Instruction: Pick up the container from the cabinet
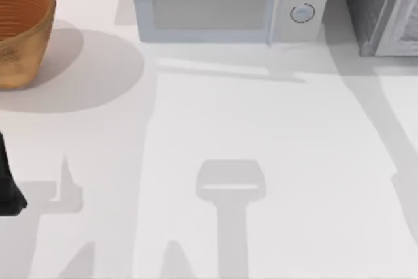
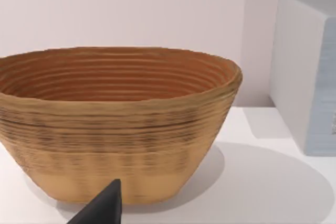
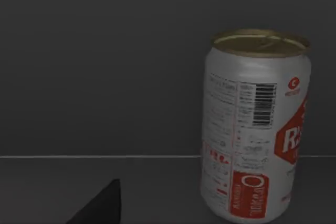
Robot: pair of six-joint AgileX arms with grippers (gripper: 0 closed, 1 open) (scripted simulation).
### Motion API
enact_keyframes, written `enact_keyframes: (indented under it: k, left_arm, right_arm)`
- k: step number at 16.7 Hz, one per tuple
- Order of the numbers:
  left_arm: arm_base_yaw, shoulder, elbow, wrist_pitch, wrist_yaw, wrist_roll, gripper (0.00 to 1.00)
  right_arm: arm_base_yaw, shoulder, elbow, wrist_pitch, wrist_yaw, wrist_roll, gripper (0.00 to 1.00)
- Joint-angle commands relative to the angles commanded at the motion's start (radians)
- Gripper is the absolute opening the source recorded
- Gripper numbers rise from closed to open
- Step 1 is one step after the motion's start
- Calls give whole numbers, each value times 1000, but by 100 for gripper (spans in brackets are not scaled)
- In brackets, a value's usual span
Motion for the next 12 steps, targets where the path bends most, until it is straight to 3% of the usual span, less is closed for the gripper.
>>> enact_keyframes:
  k: [5, 12]
  left_arm:
    - [0, 0, 0, 0, 0, 0, 100]
    - [0, 0, 0, 0, 0, 0, 100]
  right_arm:
    - [-8, 25, 31, -7, -6, 0, 100]
    - [-34, 216, 271, -55, -31, -1, 100]
